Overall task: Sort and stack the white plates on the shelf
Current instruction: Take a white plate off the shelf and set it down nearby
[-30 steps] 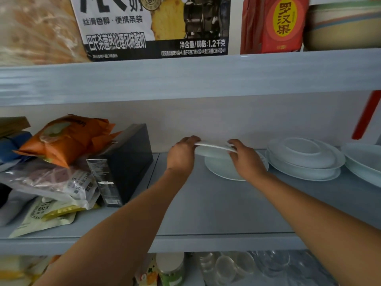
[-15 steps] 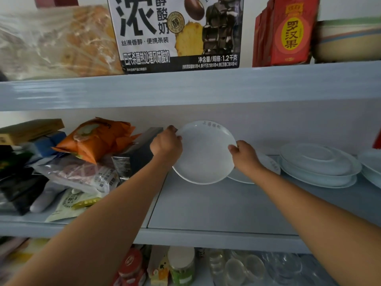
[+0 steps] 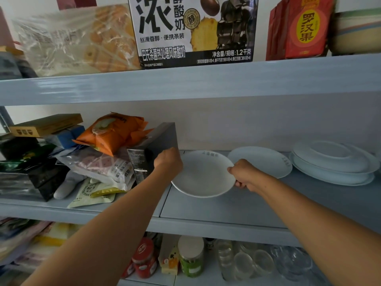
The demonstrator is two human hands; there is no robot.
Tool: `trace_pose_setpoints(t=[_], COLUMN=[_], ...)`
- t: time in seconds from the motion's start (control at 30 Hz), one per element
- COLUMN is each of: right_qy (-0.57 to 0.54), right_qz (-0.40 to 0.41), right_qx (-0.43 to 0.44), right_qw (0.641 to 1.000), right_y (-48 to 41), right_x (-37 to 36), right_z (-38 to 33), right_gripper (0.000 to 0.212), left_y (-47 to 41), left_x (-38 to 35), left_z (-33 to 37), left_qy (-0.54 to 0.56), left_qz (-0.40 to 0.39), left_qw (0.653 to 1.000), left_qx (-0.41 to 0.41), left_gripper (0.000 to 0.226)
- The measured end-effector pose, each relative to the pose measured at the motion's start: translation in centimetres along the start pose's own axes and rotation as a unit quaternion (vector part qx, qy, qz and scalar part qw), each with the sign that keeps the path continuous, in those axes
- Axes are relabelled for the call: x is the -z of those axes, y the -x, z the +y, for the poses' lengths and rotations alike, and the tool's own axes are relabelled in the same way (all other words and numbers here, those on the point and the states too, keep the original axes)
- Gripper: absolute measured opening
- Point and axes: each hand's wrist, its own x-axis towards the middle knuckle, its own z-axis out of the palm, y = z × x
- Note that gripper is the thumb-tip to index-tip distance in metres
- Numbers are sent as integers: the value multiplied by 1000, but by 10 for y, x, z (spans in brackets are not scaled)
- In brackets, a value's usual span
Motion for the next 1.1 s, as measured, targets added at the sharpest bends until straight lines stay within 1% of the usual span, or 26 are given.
trace_pose_setpoints(t=[0.27,0.33,0.43,0.6,0.73,0.87,1.1], right_qy=[47,53,49,58,73,75,126], right_qz=[-13,-9,-1,1,2,-15,-6], right_qx=[-14,-17,-22,-26,-24,-29,-29], right_qw=[999,998,999,998,997,997,992], right_y=[2,2,0,-2,-2,-3,-3], right_x=[-9,-11,-13,-14,-17,-25,-32], right_z=[4,4,4,4,6,8,10], right_gripper=[15,17,14,20,17,17,23], left_y=[9,10,11,10,9,11,12], left_x=[-15,-17,-21,-25,-27,-33,-42], left_z=[-12,-14,-15,-16,-17,-19,-18], left_qy=[5,10,13,10,-1,-26,-57], left_qz=[-37,-43,-51,-51,-51,-42,-28], left_qw=[999,999,998,998,999,999,998], left_qx=[16,19,22,21,19,22,31], left_gripper=[26,26,26,25,24,24,26])
